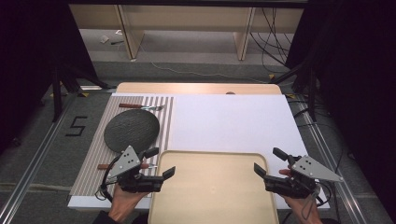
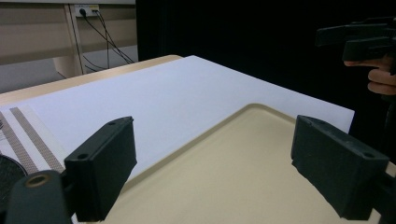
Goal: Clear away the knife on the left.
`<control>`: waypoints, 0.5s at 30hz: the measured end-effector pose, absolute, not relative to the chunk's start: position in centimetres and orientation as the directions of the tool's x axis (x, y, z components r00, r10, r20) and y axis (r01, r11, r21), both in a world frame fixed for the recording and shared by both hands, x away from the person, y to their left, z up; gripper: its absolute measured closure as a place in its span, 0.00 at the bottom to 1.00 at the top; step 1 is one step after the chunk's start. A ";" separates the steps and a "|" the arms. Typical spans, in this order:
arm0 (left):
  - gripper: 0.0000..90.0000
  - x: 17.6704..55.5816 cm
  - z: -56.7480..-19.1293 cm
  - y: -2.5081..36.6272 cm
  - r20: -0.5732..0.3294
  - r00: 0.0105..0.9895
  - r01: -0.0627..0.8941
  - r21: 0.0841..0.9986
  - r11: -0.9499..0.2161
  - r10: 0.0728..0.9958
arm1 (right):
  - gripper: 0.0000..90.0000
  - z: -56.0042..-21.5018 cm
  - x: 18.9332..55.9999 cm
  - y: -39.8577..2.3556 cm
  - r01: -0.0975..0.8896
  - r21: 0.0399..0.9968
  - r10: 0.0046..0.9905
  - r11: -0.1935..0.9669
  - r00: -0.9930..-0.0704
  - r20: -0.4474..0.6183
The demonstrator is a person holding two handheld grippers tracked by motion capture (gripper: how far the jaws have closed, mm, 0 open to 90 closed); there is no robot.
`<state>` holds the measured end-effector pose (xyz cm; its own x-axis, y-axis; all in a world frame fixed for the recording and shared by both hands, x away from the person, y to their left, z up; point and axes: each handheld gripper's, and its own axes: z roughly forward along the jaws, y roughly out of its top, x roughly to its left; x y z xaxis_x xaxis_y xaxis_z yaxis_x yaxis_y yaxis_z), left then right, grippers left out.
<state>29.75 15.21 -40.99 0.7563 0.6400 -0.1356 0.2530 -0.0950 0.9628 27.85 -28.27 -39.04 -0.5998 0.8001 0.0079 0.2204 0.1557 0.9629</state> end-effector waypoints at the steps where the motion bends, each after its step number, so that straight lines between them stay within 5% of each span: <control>1: 0.15 29.8 -41.0 15.2 -0.136 0.756 0.254 0.963 -0.095 0.640 | 0.19 -39.0 27.8 -28.3 0.222 0.963 0.800 0.156 -0.600 0.008; 15: 0.15 30.1 -40.8 15.9 -0.130 0.752 0.260 0.960 -0.109 0.647 | 0.19 -39.0 27.7 -28.3 0.220 0.963 0.797 0.157 -0.604 0.008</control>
<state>30.11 15.92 -40.76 0.7516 0.6466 -0.1303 0.2597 -0.1085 0.9596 27.73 -28.30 -39.00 -0.6042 0.7968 0.0081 0.2204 0.1573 0.9626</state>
